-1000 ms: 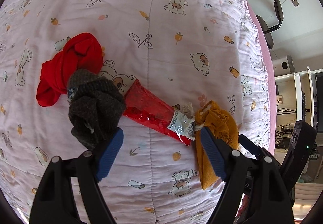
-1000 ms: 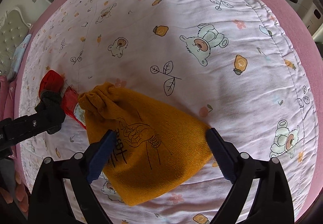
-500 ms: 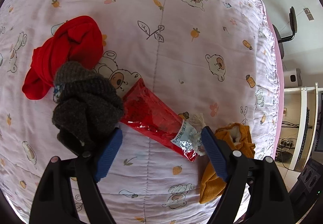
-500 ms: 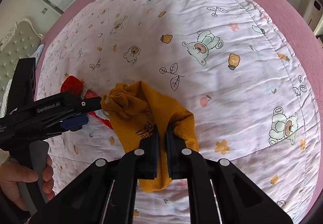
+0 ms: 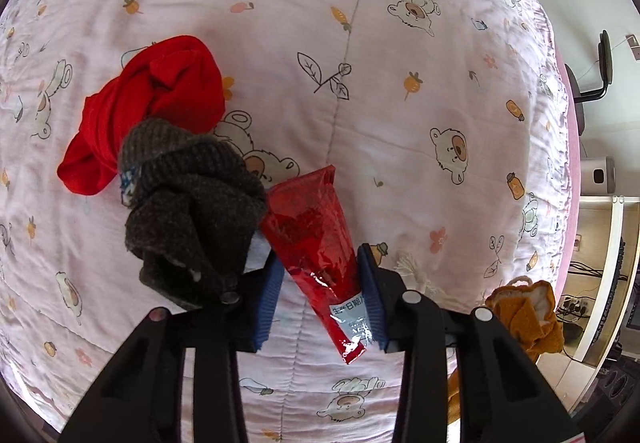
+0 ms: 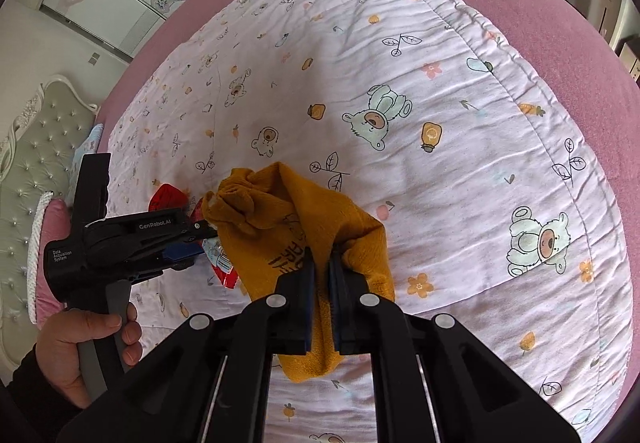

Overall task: Collect trash
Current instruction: 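Grasp the red tube with the left tool while the right tool grasps the orange bag, then carry the tube and orange bag over the yellow bin and open both tools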

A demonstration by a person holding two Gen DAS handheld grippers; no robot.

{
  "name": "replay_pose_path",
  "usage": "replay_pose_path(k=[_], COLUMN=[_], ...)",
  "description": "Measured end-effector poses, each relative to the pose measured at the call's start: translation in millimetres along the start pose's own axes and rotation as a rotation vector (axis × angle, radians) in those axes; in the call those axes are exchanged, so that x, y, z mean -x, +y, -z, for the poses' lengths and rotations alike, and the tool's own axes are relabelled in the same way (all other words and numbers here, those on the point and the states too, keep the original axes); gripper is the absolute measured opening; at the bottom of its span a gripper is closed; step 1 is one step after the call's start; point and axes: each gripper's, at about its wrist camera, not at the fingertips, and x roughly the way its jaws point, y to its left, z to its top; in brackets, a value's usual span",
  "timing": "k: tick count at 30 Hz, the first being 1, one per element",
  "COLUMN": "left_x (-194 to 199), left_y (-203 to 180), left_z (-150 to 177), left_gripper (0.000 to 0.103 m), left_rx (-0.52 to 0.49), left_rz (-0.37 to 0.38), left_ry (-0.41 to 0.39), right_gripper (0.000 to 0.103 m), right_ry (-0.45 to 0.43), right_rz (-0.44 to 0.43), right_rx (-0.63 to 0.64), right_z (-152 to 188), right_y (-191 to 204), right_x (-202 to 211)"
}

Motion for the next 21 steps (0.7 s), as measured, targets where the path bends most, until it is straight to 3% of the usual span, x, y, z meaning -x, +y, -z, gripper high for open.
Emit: replay_pose_path(k=[11,21], left_x=[68.9,102.8], left_y=[-24.1,-59.8], left_z=[41.6,98.9], left_gripper=[0.037,0.037], left_rx=[-0.201,-0.394], left_rz=[0.141,0.179], left_ry=[-0.08,-0.072], right_gripper=[0.007,0.007], right_ry=[-0.086,-0.218], right_rz=[0.007,0.027], right_rx=[-0.044,-0.16], right_z=[16.5,77.5], right_y=[3.1,-3.2], right_x=[41.5,109.1])
